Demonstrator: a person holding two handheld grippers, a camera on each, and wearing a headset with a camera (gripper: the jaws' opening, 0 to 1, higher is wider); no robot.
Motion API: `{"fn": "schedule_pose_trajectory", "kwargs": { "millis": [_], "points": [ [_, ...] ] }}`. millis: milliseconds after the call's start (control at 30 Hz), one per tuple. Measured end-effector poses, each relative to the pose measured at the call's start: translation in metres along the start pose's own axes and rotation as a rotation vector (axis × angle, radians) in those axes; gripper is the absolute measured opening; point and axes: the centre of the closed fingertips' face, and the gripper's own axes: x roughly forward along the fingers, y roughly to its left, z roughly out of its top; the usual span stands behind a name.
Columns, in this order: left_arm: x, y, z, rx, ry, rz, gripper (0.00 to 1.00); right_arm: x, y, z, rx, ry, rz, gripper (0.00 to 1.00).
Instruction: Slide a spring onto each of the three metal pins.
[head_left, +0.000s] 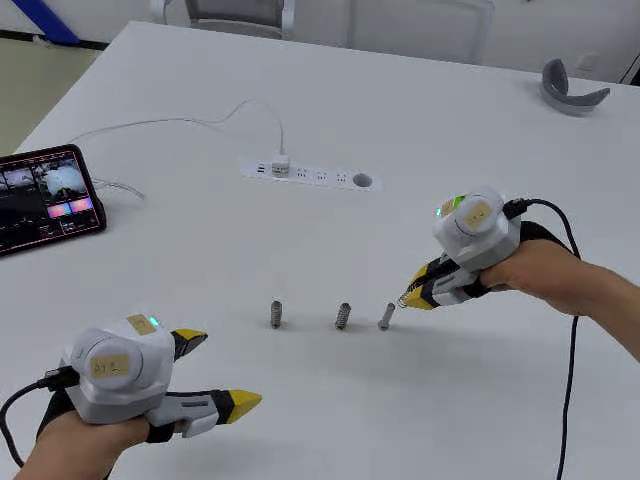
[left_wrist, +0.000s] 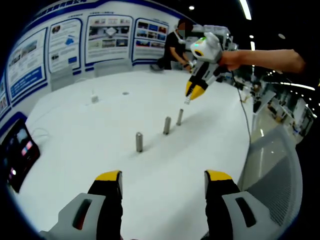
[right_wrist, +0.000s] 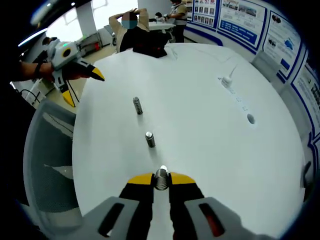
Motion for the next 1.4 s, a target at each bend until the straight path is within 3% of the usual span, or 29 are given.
{"fn": "schedule_pose_trajectory", "kwargs": {
  "millis": [433,1400],
  "points": [
    [0.002,0.000,0.004,-0.006,-0.004,-0.007,0.68,0.015,-0.005,0.001,-0.001,0.026,0.026,0.13],
    [0.000,0.002,-0.005,-0.014,0.014,-0.002,0.67,0.045,0.002,-0.008,-0.040,0.103,0.061,0.13]
  ]
}}
